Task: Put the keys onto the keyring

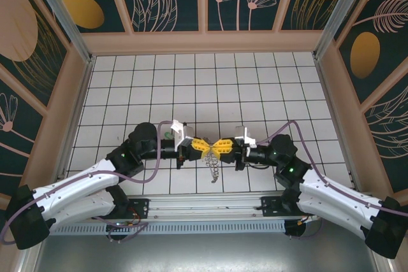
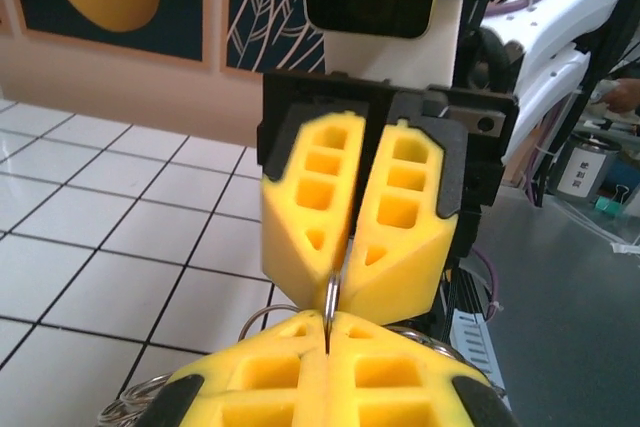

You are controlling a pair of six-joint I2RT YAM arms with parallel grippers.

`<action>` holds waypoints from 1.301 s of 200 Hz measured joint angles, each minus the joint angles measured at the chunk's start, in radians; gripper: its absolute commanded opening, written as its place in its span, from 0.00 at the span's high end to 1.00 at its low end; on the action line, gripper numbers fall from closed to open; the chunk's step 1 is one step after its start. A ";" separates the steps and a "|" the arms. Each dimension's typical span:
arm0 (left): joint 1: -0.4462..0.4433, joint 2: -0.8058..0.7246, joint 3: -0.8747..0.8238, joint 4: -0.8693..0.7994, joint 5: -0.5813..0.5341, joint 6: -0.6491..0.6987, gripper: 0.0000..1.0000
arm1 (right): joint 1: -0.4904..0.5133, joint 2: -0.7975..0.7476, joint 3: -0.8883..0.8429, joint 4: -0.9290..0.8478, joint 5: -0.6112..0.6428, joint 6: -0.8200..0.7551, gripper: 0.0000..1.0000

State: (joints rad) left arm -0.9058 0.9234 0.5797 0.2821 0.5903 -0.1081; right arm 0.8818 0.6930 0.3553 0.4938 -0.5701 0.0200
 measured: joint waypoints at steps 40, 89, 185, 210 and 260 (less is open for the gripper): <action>-0.004 0.041 0.092 -0.164 -0.090 0.039 1.00 | 0.063 -0.050 0.106 -0.240 0.139 -0.083 0.71; -0.026 0.104 0.235 -0.426 -0.202 0.121 1.00 | 0.144 -0.056 0.149 -0.438 0.290 -0.132 0.71; -0.048 0.125 0.349 -0.766 -0.255 0.214 1.00 | 0.235 -0.039 0.149 -0.528 0.420 -0.146 0.70; -0.060 0.135 0.350 -0.800 -0.255 0.225 1.00 | 0.240 0.003 0.149 -0.528 0.416 -0.150 0.70; -0.079 0.153 0.359 -0.846 -0.239 0.236 1.00 | 0.244 0.042 0.151 -0.513 0.401 -0.169 0.70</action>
State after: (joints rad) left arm -0.9852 1.0760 0.9386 -0.5640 0.3511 0.1276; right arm 1.1259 0.7345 0.5060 -0.0193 -0.1692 -0.1490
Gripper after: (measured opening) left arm 0.063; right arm 0.302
